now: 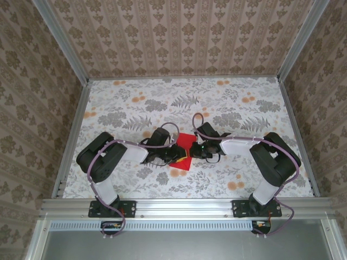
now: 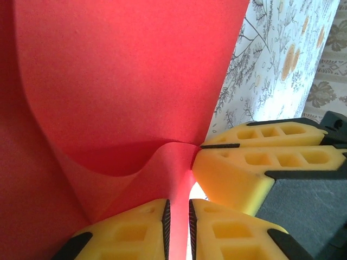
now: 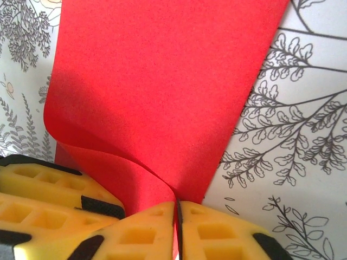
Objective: Fold a paper plane with a square sheet of paper (pick it up from the middle)
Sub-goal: Fold the triangle a second time at the center of the table.
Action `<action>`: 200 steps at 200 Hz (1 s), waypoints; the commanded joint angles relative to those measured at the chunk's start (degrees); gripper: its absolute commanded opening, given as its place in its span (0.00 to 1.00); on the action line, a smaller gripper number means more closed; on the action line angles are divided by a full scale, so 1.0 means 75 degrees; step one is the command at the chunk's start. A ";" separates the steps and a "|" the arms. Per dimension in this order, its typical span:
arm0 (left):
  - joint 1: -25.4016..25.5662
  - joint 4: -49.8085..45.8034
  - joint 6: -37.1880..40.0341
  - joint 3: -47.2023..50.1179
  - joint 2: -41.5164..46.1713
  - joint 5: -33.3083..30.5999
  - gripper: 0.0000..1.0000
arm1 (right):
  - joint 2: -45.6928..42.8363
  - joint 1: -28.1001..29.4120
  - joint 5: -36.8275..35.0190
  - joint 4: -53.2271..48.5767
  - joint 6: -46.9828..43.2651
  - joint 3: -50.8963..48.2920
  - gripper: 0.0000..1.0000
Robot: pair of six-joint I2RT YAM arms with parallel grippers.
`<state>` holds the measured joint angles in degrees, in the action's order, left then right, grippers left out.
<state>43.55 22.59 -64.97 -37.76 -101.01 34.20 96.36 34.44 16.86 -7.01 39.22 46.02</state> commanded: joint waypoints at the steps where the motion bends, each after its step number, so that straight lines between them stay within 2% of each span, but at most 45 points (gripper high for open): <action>1: 0.0076 -0.0965 -0.0008 -0.0088 -0.0012 -0.0344 0.17 | -0.0305 -0.0005 -0.0266 -0.0509 0.0010 0.0134 0.17; 16: 0.0076 -0.1197 0.0002 -0.0110 0.0037 -0.0445 0.17 | -0.0692 -0.0009 -0.0374 -0.0559 0.0083 0.0082 0.21; 44: 0.0088 -0.1350 -0.0044 -0.0110 0.0050 -0.0581 0.15 | -0.1308 -0.0009 -0.0540 -0.0646 0.0208 -0.0134 0.23; 94: 0.0084 -0.1559 -0.0132 -0.0054 0.0085 -0.0868 0.13 | -0.1868 0.0285 0.0296 -0.0633 0.0163 -0.0681 0.18; 155: 0.0099 -0.1408 -0.0185 0.0012 0.0139 -0.0938 0.12 | -0.1512 0.0818 0.0569 0.0046 0.0436 -0.0762 0.14; 183: 0.0092 -0.1102 -0.0039 0.0014 0.0410 -0.0828 0.13 | -0.1284 0.0951 0.0335 0.0019 0.0486 -0.0616 0.13; 200: 0.0093 -0.1119 0.0137 -0.0048 0.0733 -0.0826 0.14 | -0.1453 0.0939 -0.0301 -0.0253 0.0512 -0.0576 0.14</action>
<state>44.23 16.71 -65.36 -38.81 -99.20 29.65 86.13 41.17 19.44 -7.60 41.91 40.64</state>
